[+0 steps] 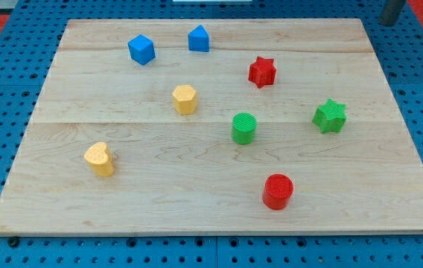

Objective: Point at the center right

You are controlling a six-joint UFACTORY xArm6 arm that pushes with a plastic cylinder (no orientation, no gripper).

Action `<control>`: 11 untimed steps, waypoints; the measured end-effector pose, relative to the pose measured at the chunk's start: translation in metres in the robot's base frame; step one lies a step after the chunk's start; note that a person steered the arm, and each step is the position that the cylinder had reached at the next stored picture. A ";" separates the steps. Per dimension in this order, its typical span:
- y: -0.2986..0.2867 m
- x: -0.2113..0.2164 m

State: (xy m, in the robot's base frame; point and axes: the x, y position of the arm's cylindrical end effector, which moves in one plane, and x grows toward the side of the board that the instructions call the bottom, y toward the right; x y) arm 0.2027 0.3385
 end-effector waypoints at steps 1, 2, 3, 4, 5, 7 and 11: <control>0.000 0.000; 0.000 0.001; 0.001 0.001; 0.002 0.001; 0.000 0.027; -0.063 0.107; -0.053 0.108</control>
